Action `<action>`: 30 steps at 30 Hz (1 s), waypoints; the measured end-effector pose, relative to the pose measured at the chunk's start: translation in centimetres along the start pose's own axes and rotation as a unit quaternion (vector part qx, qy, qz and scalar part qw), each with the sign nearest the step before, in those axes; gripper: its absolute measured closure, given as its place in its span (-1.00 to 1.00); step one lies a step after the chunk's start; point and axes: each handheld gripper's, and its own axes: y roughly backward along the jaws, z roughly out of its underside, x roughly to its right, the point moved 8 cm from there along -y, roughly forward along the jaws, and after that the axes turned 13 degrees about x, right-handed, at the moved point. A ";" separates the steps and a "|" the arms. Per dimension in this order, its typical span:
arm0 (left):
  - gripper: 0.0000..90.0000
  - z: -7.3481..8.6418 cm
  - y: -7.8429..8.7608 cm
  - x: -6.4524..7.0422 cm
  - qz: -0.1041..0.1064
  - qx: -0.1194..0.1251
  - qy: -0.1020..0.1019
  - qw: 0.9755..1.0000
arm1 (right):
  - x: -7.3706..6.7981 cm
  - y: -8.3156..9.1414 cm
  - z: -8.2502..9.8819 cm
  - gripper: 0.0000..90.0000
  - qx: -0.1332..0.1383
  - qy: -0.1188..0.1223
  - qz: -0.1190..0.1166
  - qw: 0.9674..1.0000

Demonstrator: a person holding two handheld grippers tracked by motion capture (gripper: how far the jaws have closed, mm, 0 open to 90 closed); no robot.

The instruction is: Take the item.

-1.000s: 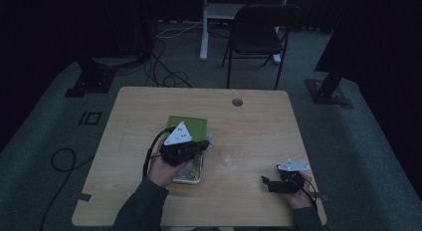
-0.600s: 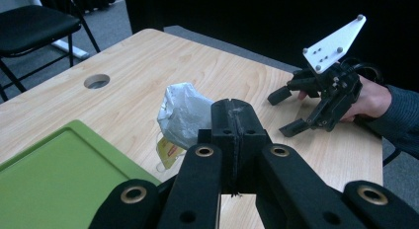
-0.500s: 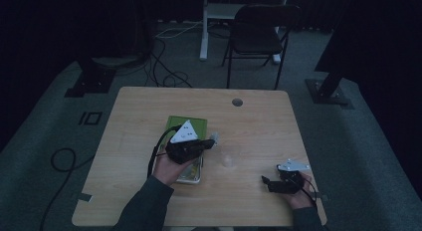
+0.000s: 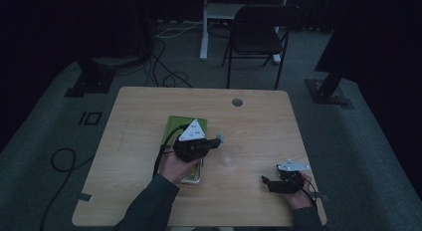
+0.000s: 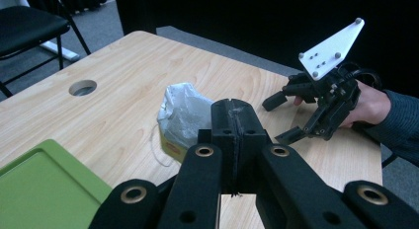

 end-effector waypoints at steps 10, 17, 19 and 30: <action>1.00 0.1 -1.6 0.0 0.009 -0.004 0.001 1.000 | 0.0 0.0 0.0 -0.58 0.000 0.000 0.000 1.000; 1.00 0.4 -2.4 0.2 0.014 -0.008 0.003 1.000 | 0.0 0.0 0.0 -0.58 0.000 0.000 0.000 1.000; 1.00 0.4 -2.6 0.3 0.016 -0.008 0.005 1.000 | 0.0 0.0 0.0 -0.58 0.000 0.000 0.000 1.000; 1.00 0.6 -4.1 0.7 0.022 -0.019 0.004 1.000 | 0.0 0.0 0.0 -0.58 0.001 0.000 0.000 1.000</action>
